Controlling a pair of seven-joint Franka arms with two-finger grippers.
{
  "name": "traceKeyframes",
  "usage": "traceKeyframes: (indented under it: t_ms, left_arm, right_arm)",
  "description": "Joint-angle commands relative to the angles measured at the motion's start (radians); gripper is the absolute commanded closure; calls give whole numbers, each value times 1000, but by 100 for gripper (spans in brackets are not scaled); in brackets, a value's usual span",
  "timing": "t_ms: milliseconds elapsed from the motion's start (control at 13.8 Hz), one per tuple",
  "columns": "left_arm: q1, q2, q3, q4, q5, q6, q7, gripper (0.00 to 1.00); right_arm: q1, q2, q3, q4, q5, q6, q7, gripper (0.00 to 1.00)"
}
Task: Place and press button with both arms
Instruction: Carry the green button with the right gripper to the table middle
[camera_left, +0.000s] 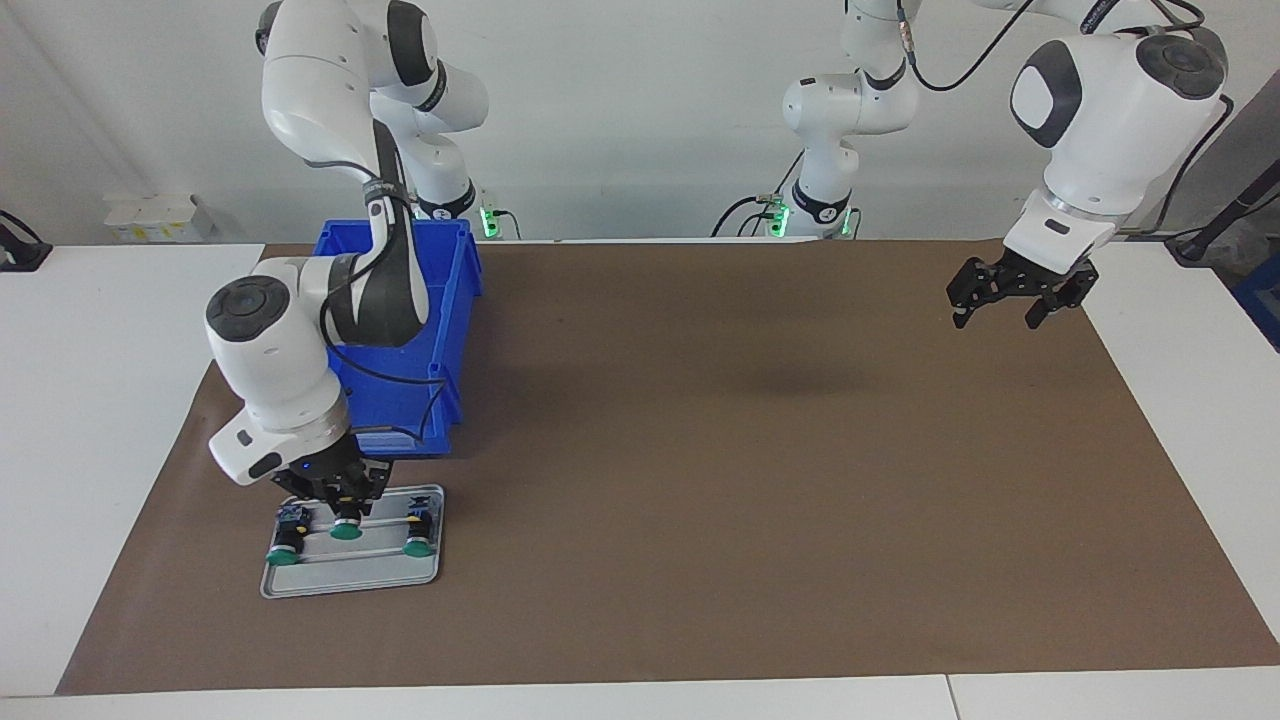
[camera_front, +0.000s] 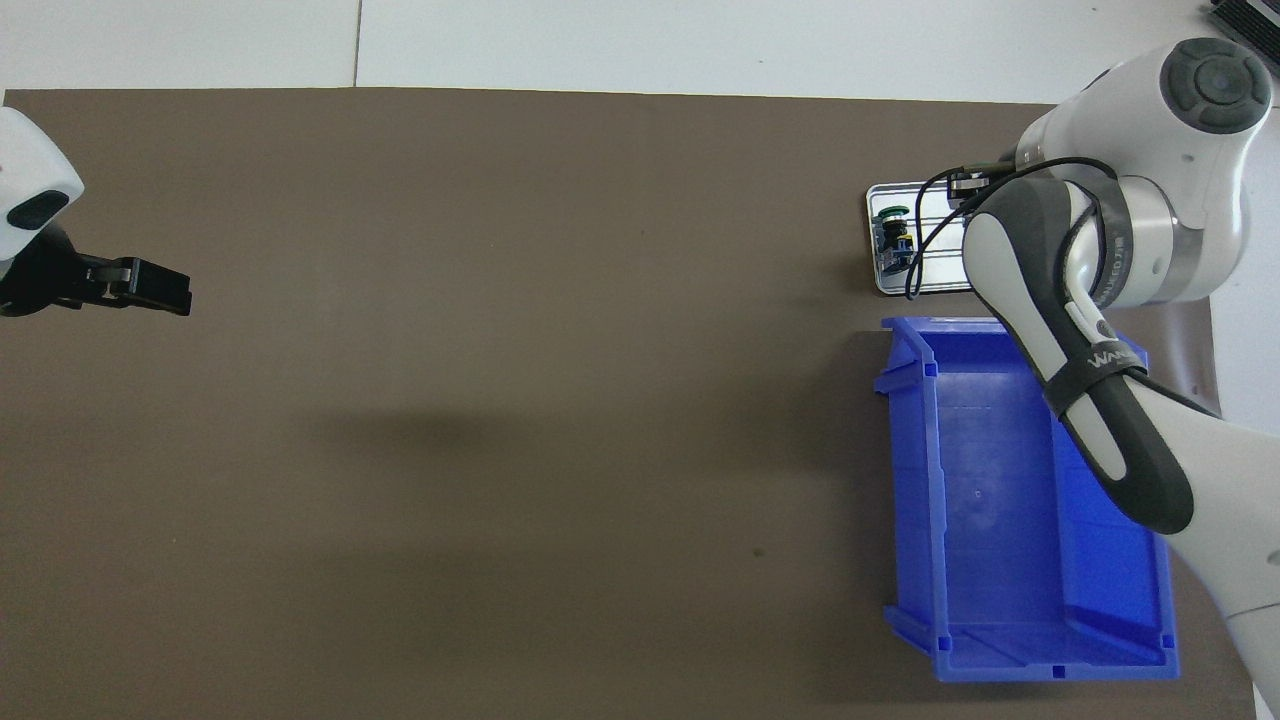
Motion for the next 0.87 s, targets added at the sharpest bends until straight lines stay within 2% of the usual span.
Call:
traceKeyframes:
  t_ms: [0, 145, 434, 796]
  left_arm:
    - [-4, -28, 2, -36, 19, 17, -1, 0]
    - [-3, -28, 2, -36, 19, 17, -1, 0]
    - [-4, -28, 4, -36, 19, 17, -1, 0]
    - [-3, -28, 2, -36, 19, 17, -1, 0]
  right_arm:
    - [28, -63, 3, 28, -38, -106, 241, 100]
    - [80, -89, 6, 28, -55, -166, 469, 100]
    - [230, -120, 21, 10, -41, -213, 1041, 100]
    - [448, -82, 23, -7, -49, -188, 1661, 100]
